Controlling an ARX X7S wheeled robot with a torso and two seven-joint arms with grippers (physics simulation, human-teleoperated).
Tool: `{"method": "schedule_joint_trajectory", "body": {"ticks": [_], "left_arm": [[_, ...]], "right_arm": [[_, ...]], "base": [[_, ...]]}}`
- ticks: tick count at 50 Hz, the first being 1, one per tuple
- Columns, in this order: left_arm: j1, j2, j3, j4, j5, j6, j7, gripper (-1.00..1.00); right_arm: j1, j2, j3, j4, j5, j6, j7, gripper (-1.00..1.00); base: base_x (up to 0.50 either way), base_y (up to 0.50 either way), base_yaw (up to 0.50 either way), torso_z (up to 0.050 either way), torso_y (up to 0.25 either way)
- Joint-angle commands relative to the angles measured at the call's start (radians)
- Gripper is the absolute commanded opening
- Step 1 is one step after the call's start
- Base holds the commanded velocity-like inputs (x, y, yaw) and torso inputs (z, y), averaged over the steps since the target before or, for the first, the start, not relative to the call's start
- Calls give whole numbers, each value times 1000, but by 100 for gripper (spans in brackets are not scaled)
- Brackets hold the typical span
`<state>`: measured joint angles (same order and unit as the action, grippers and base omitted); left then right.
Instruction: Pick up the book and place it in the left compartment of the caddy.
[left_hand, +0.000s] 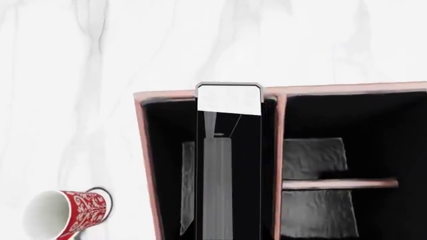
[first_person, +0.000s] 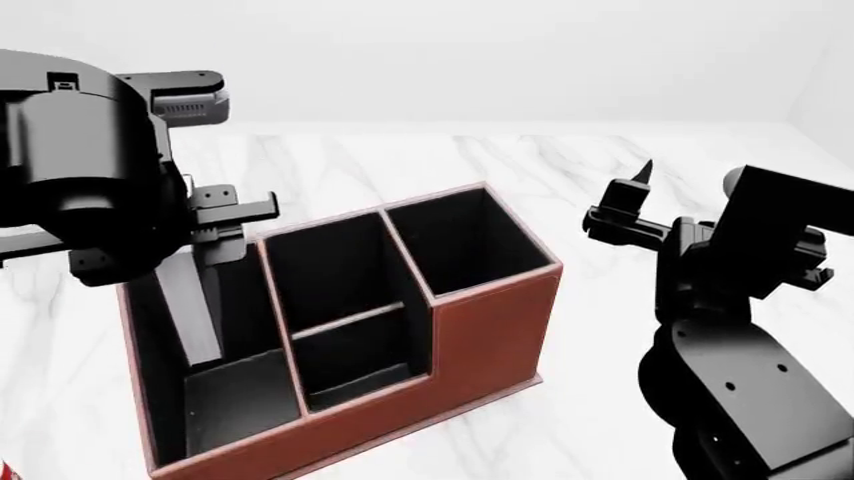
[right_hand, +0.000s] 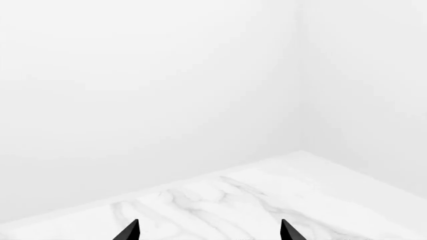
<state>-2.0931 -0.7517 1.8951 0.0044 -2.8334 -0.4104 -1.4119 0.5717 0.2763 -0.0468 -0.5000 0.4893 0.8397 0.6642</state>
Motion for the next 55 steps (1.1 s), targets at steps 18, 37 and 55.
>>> {"method": "schedule_joint_trajectory", "body": {"ticks": [18,37,55], "left_arm": [[186,14,47,-23,124,86,143,-100],[245,1,76,-1,180,129,147,-100],[337,-15,97,85,324,292,145,-100]], "right_arm": [[-12,5,-2,8,6,-18,6,100],[-10,10,1,6,16,-17,14,100],[-26,14,0,12,17,-34,17,100]], "base": [[0,0,0,0,1],[0,0,0,1,1],[0,0,0,1,1]]}}
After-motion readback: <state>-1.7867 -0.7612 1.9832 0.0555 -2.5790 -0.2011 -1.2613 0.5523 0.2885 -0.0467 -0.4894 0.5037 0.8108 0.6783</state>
